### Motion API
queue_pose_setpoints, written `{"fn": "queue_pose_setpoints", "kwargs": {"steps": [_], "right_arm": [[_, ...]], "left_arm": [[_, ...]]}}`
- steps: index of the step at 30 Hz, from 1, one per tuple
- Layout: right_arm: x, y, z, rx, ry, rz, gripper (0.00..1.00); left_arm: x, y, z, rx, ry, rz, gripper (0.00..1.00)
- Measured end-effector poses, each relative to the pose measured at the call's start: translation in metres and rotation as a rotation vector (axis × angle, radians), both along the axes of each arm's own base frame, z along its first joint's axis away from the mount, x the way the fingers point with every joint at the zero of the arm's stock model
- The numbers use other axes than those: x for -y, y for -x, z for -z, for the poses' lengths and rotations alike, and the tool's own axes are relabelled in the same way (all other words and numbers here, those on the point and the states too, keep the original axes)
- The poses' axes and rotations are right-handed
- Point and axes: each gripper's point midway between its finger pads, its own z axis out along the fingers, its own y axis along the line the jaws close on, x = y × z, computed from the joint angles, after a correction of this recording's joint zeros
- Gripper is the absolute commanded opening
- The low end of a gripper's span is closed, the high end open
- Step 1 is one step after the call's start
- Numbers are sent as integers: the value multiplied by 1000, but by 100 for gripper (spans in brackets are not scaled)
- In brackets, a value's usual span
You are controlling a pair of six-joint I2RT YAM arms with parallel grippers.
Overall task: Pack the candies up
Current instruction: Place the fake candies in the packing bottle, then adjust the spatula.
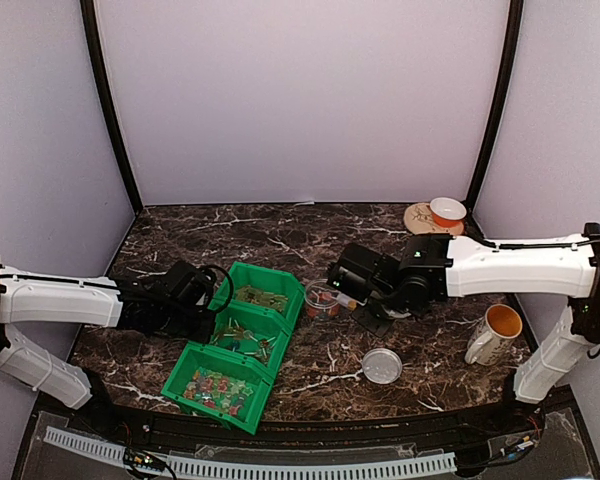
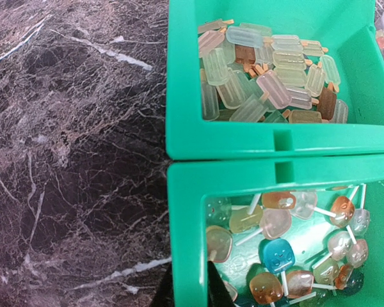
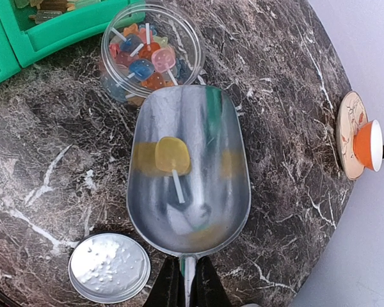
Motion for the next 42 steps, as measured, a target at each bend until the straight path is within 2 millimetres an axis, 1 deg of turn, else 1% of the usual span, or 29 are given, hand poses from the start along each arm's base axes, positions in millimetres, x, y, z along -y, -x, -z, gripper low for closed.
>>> {"fn": "queue_pose_setpoints", "kwargs": {"steps": [10, 15, 18, 22, 28, 35, 42], "right_arm": [[-7, 0, -7, 29, 0, -31, 0], [-18, -5, -15, 85, -86, -61, 0], [-27, -8, -24, 128, -162, -85, 0], [-41, -11, -37, 179, -261, -121, 0], [-63, -19, -53, 238, -341, -166, 0], [-77, -22, -55, 263, -384, -201, 0], [-79, -14, -44, 260, -436, -248, 0]], "left_arm": [[-1, 0, 0, 3, -5, -3, 0], [-1, 0, 0, 4, -7, -4, 0], [-1, 0, 0, 3, -8, -3, 0], [-2, 1, 1, -1, -9, -8, 0], [-4, 4, -3, -6, 2, -19, 0], [-11, 11, -9, -8, 19, -40, 0], [-17, 21, 0, -48, 17, -51, 0]]}}
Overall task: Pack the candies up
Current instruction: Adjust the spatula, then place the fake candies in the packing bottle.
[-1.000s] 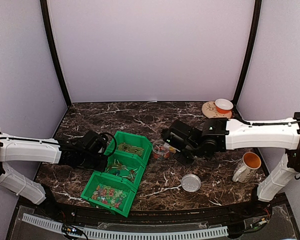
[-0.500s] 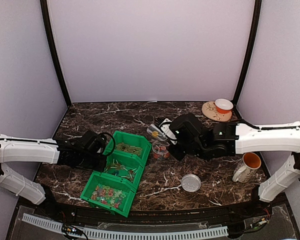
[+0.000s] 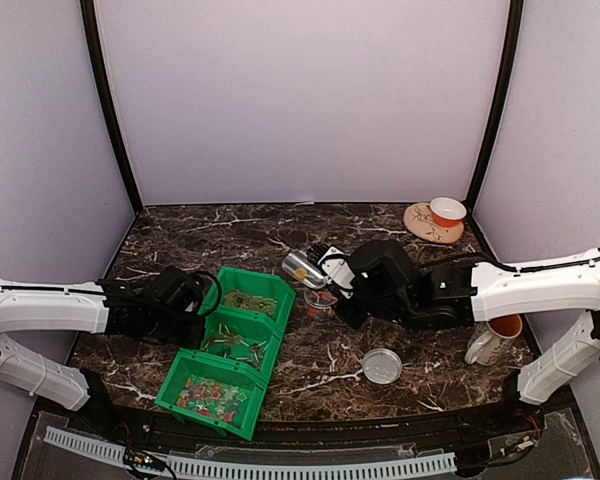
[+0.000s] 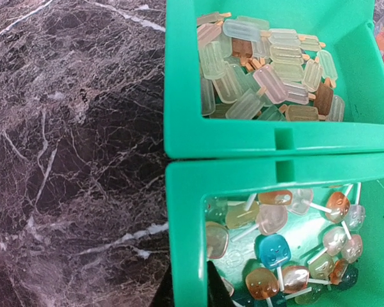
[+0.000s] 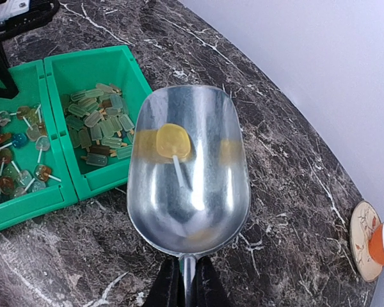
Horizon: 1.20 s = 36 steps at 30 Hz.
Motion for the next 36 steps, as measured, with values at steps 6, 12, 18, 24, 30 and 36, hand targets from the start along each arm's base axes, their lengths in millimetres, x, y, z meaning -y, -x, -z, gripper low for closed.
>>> {"fn": "queue_pose_setpoints", "kwargs": {"steps": [6, 12, 18, 24, 30, 36], "right_arm": [[-3, 5, 1, 12, -37, -40, 0], [-9, 6, -3, 30, -66, -63, 0], [-10, 6, -5, 38, -69, -68, 0], [13, 6, 10, 5, 65, -14, 0], [44, 10, 28, -50, 212, 53, 0], [62, 13, 36, -96, 346, 87, 0]], "left_arm": [[-1, 5, 2, -19, 14, -6, 0], [-3, 9, 3, -28, 22, -11, 0], [-3, 9, 3, -29, 22, -11, 0], [-3, 9, 3, -29, 21, -11, 0], [-3, 9, 4, -31, 17, -11, 0], [-2, 8, 4, -30, 17, -7, 1]]}}
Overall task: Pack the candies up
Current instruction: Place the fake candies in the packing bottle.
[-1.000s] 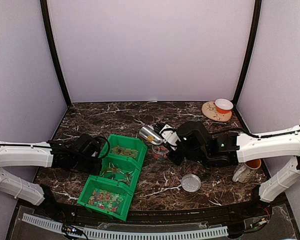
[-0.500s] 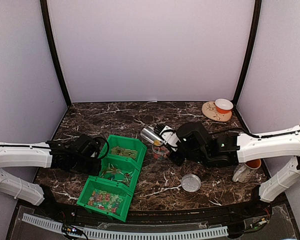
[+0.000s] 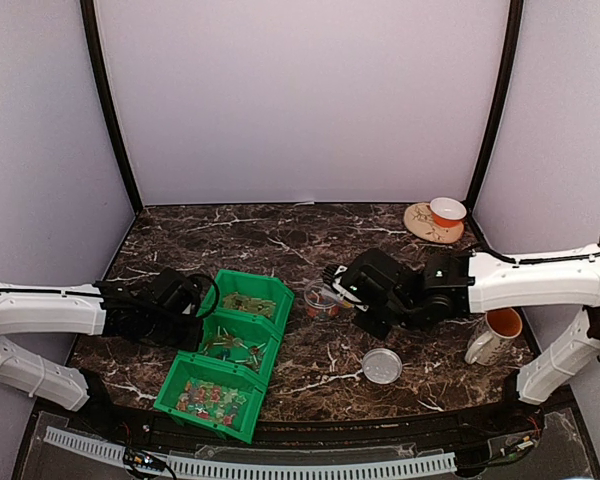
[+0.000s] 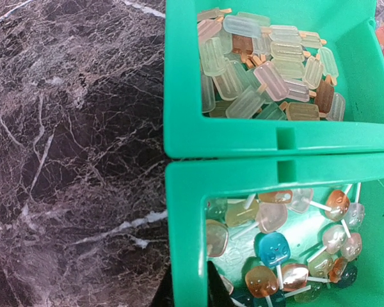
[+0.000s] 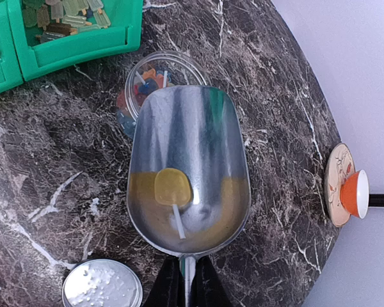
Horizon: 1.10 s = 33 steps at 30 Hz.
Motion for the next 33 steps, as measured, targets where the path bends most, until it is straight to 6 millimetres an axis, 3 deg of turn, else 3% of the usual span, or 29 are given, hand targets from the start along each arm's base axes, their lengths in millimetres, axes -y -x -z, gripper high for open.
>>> {"fn": "queue_pose_setpoints", "kwargs": {"steps": [9, 21, 27, 33], "right_arm": [[2, -9, 14, -35, 174, 24, 0], [2, -16, 0, -20, 280, 20, 0], [2, -18, 7, -33, 347, 11, 0], [0, -20, 1, -32, 376, 4, 0]], "left_arm": [[0, 0, 0, 1, 2, 0, 4], [1, 1, 0, -3, 11, 0, 14], [2, 1, -2, -2, 20, 2, 17], [2, 2, -4, 6, 30, 1, 32]]}}
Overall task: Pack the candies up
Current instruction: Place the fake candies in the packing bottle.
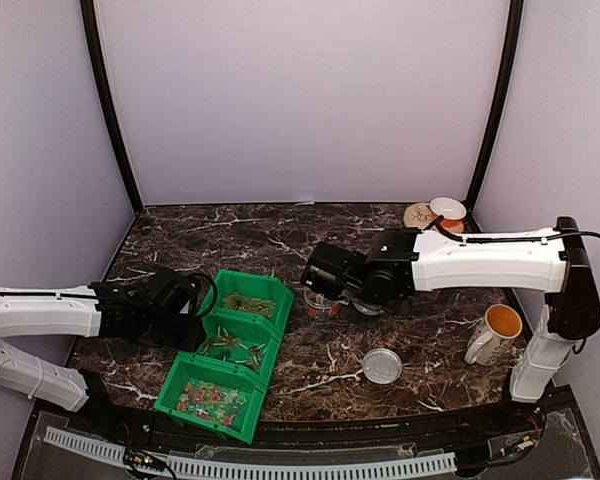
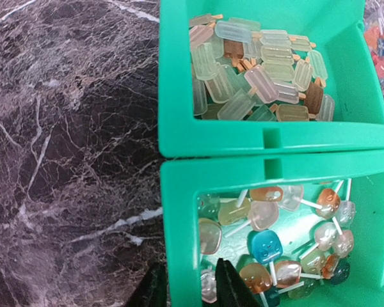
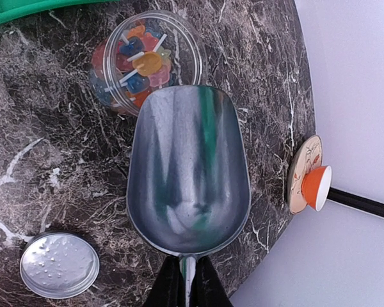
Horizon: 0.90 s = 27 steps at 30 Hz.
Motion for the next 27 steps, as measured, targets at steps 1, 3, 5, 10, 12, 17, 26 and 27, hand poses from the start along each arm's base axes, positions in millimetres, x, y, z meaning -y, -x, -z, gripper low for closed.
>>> {"fn": "queue_pose_setpoints", "kwargs": {"steps": [1, 3, 5, 10, 12, 17, 26, 27], "right_arm": [[0, -1, -1, 3, 1, 1, 0], [0, -1, -3, 5, 5, 1, 0], [1, -2, -5, 10, 10, 1, 0], [0, -3, -7, 16, 8, 2, 0], [-3, -4, -8, 22, -8, 2, 0], [-10, -7, -11, 52, -79, 1, 0], [-11, -5, -9, 64, -153, 5, 0], [-11, -4, -8, 62, -155, 6, 0]], "left_arm": [[0, 0, -1, 2, 3, -1, 36], [0, 0, -3, 8, 12, -3, 42], [1, 0, -8, 18, 24, -4, 48], [0, 0, -22, 54, 61, -6, 58], [-1, 0, -26, 62, 67, -7, 61], [-4, -1, -30, 78, 64, -15, 65], [9, -26, -57, 147, 48, -26, 73], [12, -30, -59, 151, 45, -26, 74]]}}
